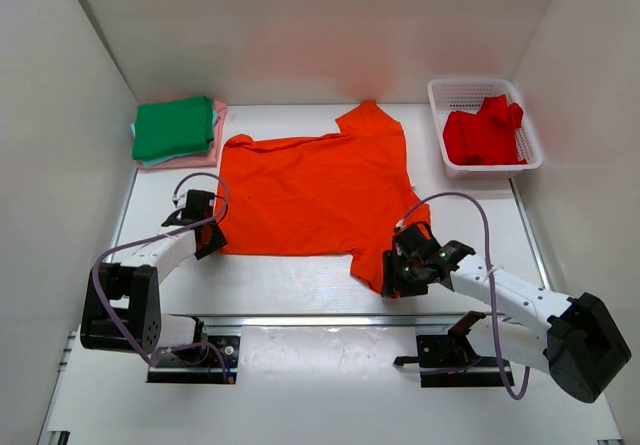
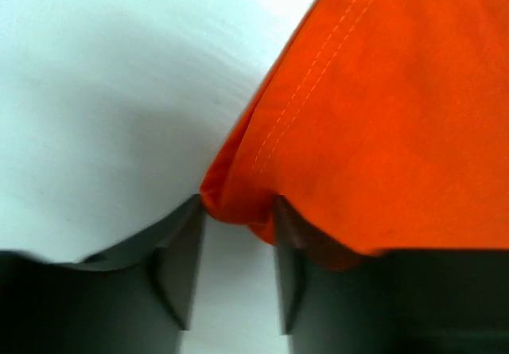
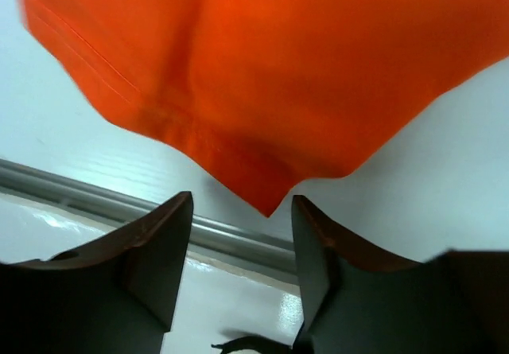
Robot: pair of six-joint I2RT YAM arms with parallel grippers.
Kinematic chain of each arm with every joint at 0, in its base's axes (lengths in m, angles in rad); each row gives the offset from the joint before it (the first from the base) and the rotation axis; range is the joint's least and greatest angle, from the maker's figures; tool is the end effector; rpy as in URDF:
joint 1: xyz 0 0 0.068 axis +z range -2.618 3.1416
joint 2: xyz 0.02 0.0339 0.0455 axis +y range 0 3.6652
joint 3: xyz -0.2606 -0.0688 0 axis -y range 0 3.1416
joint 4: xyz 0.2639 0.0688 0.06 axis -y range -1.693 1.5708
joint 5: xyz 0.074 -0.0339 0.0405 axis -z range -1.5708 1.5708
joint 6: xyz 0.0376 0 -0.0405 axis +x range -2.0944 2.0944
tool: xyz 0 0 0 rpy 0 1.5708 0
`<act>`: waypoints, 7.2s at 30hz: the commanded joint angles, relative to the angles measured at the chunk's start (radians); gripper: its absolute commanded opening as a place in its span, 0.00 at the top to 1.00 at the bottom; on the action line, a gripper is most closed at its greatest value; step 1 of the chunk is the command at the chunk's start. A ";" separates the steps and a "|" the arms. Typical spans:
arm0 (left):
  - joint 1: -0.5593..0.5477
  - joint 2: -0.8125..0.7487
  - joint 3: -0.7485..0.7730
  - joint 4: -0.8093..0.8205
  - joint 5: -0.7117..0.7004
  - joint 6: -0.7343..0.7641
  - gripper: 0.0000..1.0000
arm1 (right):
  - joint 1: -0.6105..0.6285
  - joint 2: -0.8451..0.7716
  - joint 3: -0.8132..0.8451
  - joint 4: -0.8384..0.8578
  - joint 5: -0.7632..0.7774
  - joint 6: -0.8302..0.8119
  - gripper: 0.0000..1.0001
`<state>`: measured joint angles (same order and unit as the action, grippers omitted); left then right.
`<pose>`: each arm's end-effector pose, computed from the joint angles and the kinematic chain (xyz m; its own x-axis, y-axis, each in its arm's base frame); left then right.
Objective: Fold and stack the t-shirts
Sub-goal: Grap the side of the flattened tshirt closest away from the robot with both arms, then fold the flattened tshirt in 1/3 of the way, then grap the side of the flattened tshirt furthest away from the robot with both arms
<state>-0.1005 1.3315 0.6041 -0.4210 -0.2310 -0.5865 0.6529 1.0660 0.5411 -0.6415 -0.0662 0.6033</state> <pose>0.2402 -0.0156 0.1351 -0.7582 -0.4650 -0.4570 -0.4987 0.8652 -0.0530 0.1544 0.1212 0.1587 -0.9570 -0.0192 -0.2895 -0.1019 0.9565 0.2733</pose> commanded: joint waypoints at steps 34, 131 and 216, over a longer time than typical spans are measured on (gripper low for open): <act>-0.034 -0.167 -0.011 -0.190 0.070 0.010 1.00 | -0.001 -0.170 0.224 -0.294 0.003 0.067 1.00; -0.036 0.294 0.390 0.042 0.084 -0.015 0.67 | -0.378 0.627 0.674 0.242 0.013 -0.436 0.76; 0.101 0.788 1.016 -0.214 0.197 -0.145 0.46 | -0.484 1.468 1.792 0.097 -0.239 -0.365 0.50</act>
<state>-0.0074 2.1128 1.5711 -0.6197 -0.0837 -0.7300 0.1692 2.5191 2.2890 -0.5861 -0.3145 0.2401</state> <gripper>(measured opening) 0.541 0.492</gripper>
